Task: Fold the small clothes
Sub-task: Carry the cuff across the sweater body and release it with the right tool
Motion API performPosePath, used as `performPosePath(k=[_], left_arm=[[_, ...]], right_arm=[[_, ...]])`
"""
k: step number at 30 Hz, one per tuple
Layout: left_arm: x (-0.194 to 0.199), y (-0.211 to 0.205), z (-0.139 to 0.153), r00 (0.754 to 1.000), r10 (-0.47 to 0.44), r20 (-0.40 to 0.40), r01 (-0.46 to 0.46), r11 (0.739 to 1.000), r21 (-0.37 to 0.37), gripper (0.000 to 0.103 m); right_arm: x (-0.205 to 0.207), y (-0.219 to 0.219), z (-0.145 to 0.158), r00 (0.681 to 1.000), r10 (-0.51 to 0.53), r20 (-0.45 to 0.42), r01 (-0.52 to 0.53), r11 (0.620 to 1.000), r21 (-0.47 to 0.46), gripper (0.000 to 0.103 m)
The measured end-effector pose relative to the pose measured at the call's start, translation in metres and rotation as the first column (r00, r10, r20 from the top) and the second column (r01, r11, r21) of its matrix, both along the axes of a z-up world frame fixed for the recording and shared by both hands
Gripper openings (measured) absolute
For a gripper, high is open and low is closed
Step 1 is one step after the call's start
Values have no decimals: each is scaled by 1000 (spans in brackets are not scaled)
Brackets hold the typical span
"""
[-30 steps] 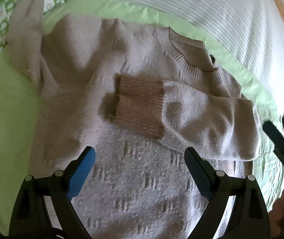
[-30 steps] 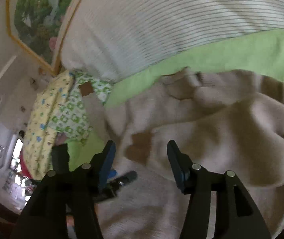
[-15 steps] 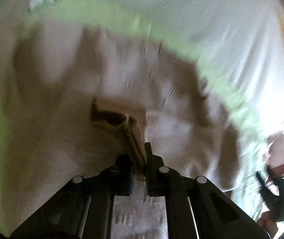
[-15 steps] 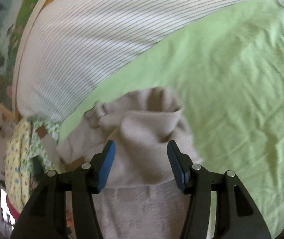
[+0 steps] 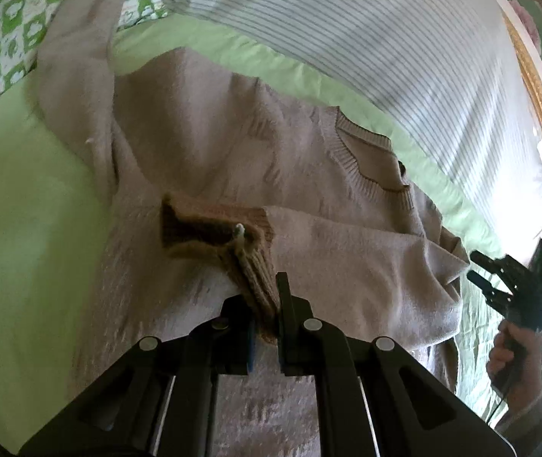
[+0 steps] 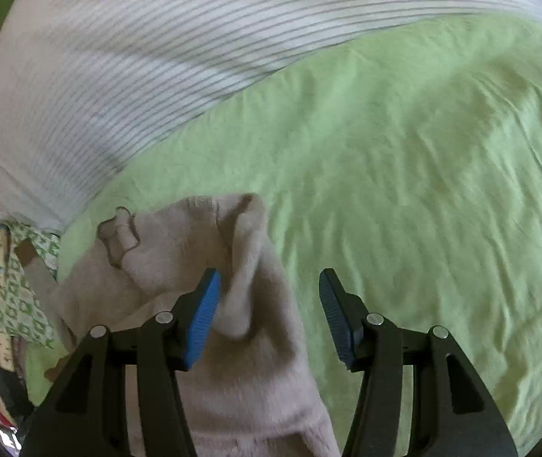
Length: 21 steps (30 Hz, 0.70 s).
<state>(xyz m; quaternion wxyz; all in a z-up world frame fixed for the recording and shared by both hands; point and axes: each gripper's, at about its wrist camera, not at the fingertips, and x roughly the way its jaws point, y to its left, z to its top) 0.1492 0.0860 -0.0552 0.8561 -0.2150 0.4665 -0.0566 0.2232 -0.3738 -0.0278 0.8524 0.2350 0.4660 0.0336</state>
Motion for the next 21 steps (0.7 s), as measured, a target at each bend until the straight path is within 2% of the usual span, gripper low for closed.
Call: performPosePath(k=[3, 4, 5, 6, 8, 11, 13, 16, 17, 18, 20, 21], left_arm=[[-6, 3, -3, 1000, 14, 4, -14, 1000, -13, 6], [-8, 4, -3, 1000, 13, 7, -13, 1000, -18, 6], [-10, 4, -3, 1000, 10, 8, -10, 1000, -19, 6], [-11, 3, -3, 1000, 4, 9, -4, 1000, -16, 6], [-12, 1, 0, 1000, -8, 22, 9, 1000, -7, 6], [-10, 3, 11, 998, -6, 61, 6, 1000, -3, 6], [-7, 5, 12, 998, -2, 65, 0, 1000, 19, 6], [-5, 11, 3, 999, 8, 41, -9, 1000, 18, 7], [-6, 14, 0, 999, 13, 33, -13, 1000, 4, 7], [-8, 14, -2, 999, 12, 30, -12, 1000, 6, 7], [-11, 15, -5, 1000, 6, 25, -6, 1000, 12, 7], [-11, 14, -7, 1000, 3, 19, -3, 1000, 17, 7]], right_arm=[[12, 7, -4, 1000, 20, -10, -20, 1000, -5, 55], [17, 12, -7, 999, 41, -18, -41, 999, -18, 51], [21, 15, -9, 998, 63, -27, -64, 997, -33, 25], [25, 20, -10, 996, 84, -42, -86, 995, -48, 9], [38, 29, -9, 993, 108, -45, -111, 991, -71, 9], [49, 26, 6, 998, 58, 30, -56, 997, -60, 4], [55, 18, 9, 999, 9, 35, -9, 1000, -14, 7], [49, 11, 3, 1000, 16, -19, -16, 1000, -8, 13], [44, 10, 2, 999, 19, -27, -19, 1000, -16, 21], [39, 8, 0, 999, 25, -40, -26, 999, -20, 41], [22, 4, -6, 998, 36, -54, -37, 999, -12, 65], [15, 4, -8, 998, 39, -42, -39, 999, -11, 65]])
